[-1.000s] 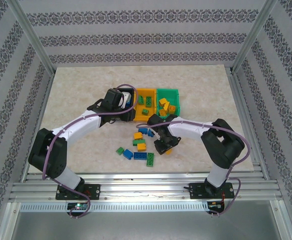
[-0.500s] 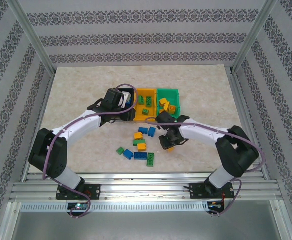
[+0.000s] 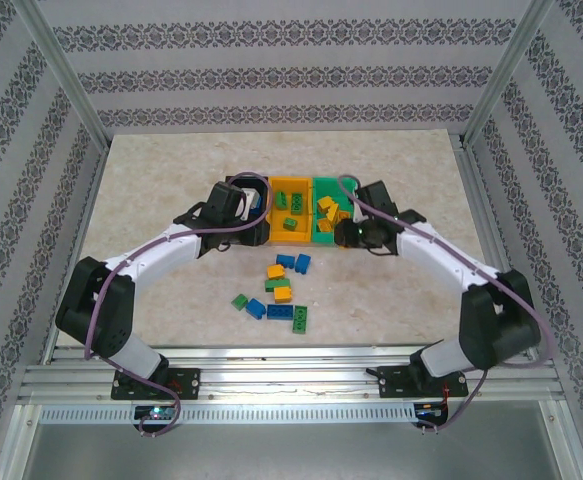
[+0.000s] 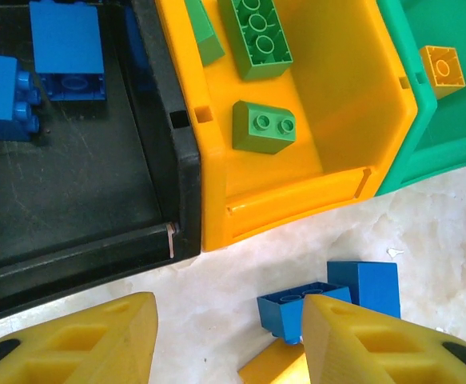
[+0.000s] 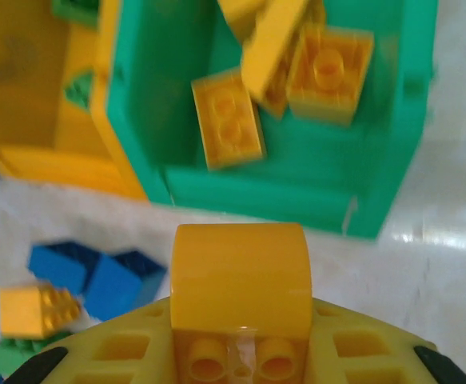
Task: Sort the legos into containers by color
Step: Place the lego in the container.
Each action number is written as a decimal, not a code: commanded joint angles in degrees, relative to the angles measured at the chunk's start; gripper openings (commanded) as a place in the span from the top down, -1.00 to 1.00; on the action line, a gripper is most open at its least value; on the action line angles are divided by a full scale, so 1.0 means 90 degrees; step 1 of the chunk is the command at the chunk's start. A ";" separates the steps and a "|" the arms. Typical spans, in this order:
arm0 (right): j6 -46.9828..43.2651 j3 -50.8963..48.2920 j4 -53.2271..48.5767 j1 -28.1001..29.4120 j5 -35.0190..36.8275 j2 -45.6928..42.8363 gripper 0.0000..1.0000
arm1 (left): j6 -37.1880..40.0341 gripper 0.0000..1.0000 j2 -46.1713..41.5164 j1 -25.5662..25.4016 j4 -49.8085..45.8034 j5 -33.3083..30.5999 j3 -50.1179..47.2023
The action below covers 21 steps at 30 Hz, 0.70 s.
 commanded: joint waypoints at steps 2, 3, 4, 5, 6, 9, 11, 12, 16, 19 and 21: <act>0.0149 0.1030 0.0360 -0.0239 -0.0032 0.0860 0.34 | -0.0203 -0.01 -0.0284 0.0118 0.0233 0.0202 -0.0110; 0.0156 0.1202 0.0403 -0.0269 -0.0018 0.1027 0.34 | -0.0197 -0.02 -0.0293 0.0111 0.0204 0.0238 -0.0112; 0.0159 0.1407 0.0414 -0.0302 0.0044 0.1207 0.32 | -0.0171 -0.01 -0.0307 0.0114 0.0135 0.0248 -0.0118; 0.0133 0.1630 0.0343 -0.0327 0.0102 0.1378 0.21 | -0.0129 -0.01 -0.0324 0.0114 0.0021 0.0199 -0.0120; 0.0086 0.1819 0.0256 -0.0344 0.0134 0.1511 0.09 | -0.0094 -0.02 -0.0357 0.0126 -0.0088 0.0086 -0.0111; 0.0002 0.2070 0.0209 -0.0340 0.0110 0.1668 -0.13 | -0.0081 -0.02 -0.0591 0.0238 -0.0288 -0.0159 -0.0230; -0.0028 0.2042 0.0248 -0.0344 -0.0013 0.1664 -0.17 | -0.0174 -0.03 -0.0810 0.0410 -0.0229 -0.0157 -0.0431; -0.0044 0.1996 0.0257 -0.0322 -0.0029 0.1644 -0.18 | -0.0217 -0.04 -0.0885 0.0486 -0.0175 -0.0123 -0.0516; -0.0086 0.1531 0.0451 -0.0303 -0.0062 0.1386 -0.21 | -0.0252 -0.04 -0.0951 0.0640 -0.0180 0.0193 -0.0677; -0.0116 0.1057 0.0712 -0.0268 0.0012 0.1089 -0.22 | -0.0148 -0.04 -0.0891 0.0642 -0.0223 0.0603 -0.0717; -0.0160 0.0849 0.0782 -0.0265 0.0021 0.0955 -0.22 | -0.0081 -0.04 -0.0867 0.0648 -0.0261 0.0813 -0.0781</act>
